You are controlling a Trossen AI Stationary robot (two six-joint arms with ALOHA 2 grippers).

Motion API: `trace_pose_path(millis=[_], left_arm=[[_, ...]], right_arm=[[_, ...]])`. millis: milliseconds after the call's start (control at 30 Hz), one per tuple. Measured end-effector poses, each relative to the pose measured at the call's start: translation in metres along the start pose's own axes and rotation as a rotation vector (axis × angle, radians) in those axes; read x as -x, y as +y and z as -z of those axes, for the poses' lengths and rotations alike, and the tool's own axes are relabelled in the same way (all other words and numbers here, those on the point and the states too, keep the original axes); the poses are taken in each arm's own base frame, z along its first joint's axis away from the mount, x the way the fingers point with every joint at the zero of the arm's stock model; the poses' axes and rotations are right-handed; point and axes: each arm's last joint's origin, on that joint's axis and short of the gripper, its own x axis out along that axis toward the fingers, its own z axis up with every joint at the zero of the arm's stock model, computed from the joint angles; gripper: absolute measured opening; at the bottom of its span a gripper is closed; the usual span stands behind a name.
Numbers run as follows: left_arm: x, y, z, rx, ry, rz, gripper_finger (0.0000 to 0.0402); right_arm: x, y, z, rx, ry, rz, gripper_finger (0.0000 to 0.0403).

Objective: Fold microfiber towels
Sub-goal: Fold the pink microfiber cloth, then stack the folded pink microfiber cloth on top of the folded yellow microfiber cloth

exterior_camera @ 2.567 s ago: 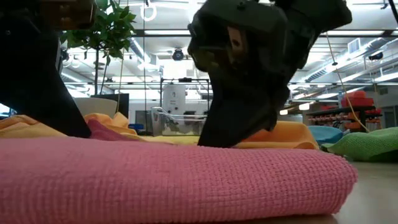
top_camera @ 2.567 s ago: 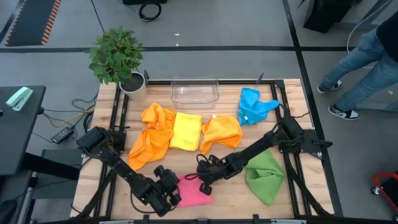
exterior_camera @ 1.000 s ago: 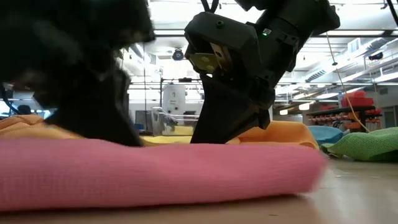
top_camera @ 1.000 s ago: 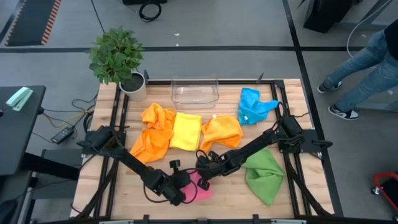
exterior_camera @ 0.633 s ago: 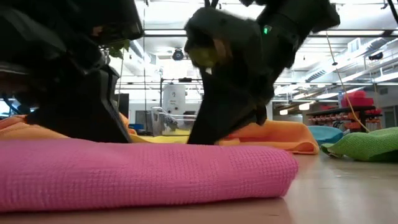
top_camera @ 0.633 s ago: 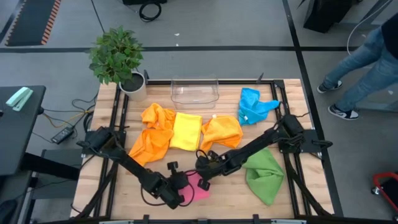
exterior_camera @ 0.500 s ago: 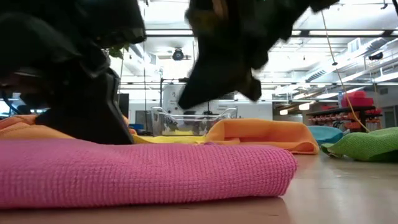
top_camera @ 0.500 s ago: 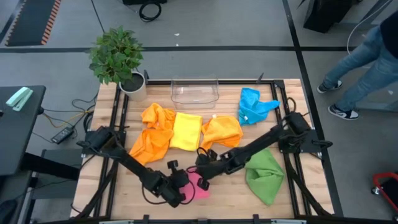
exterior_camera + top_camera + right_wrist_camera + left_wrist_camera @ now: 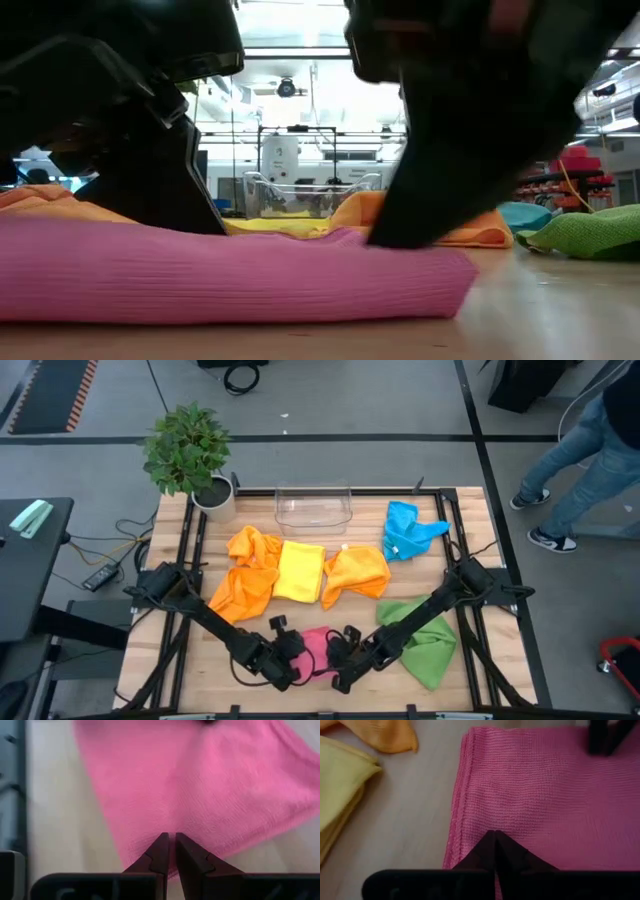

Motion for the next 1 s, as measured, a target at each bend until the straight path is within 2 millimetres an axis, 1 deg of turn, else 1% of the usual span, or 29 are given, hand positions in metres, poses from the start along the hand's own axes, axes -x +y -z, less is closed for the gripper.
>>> trace_pose_path(millis=[67, 167, 300, 400, 467, 533, 600, 667, 733, 800, 900, 1000], left_arm=[[0.005, 0.000, -0.003, 0.003, -0.031, -0.012, 0.0015], [0.021, 0.003, -0.014, 0.021, -0.096, -0.016, 0.0019], [0.050, 0.014, -0.029, 0.055, -0.151, -0.017, 0.0036], [0.072, 0.022, -0.036, 0.121, -0.167, 0.002, 0.0054], [0.082, 0.023, -0.036, 0.179, -0.168, 0.022, 0.0068], [0.088, 0.020, -0.034, 0.240, -0.164, 0.056, 0.0086], [0.090, 0.017, -0.031, 0.268, -0.121, 0.099, 0.0108], [0.085, 0.020, -0.030, 0.324, -0.021, 0.131, 0.0135], [0.071, 0.030, -0.033, 0.397, 0.111, 0.134, 0.0168], [0.055, 0.042, -0.040, 0.410, 0.196, 0.146, 0.0201], [0.034, 0.052, -0.056, 0.328, 0.178, 0.203, 0.0241], [0.014, 0.060, -0.067, 0.303, 0.202, 0.298, 0.0262]], right_arm=[[-0.002, -0.005, 0.001, 0.004, 0.002, 0.011, 0.0039], [-0.003, -0.009, 0.000, 0.006, 0.003, 0.017, 0.0039], [0.001, -0.008, -0.003, 0.035, -0.007, 0.003, 0.0039], [0.015, -0.005, -0.012, 0.026, -0.046, -0.017, 0.0039], [0.027, -0.002, -0.021, 0.023, -0.087, -0.029, 0.0039], [0.039, -0.001, -0.027, 0.017, -0.115, -0.031, 0.0039], [0.053, 0.000, -0.034, 0.007, -0.138, -0.033, 0.0039], [0.066, -0.001, -0.039, -0.009, -0.153, -0.024, 0.0039], [0.077, -0.002, -0.043, -0.015, -0.165, -0.022, 0.0039], [0.086, -0.003, -0.046, -0.016, -0.172, -0.022, 0.0039], [0.098, -0.004, -0.050, -0.016, -0.192, -0.011, 0.0039], [0.104, -0.008, -0.051, -0.010, -0.184, 0.020, 0.0039]])
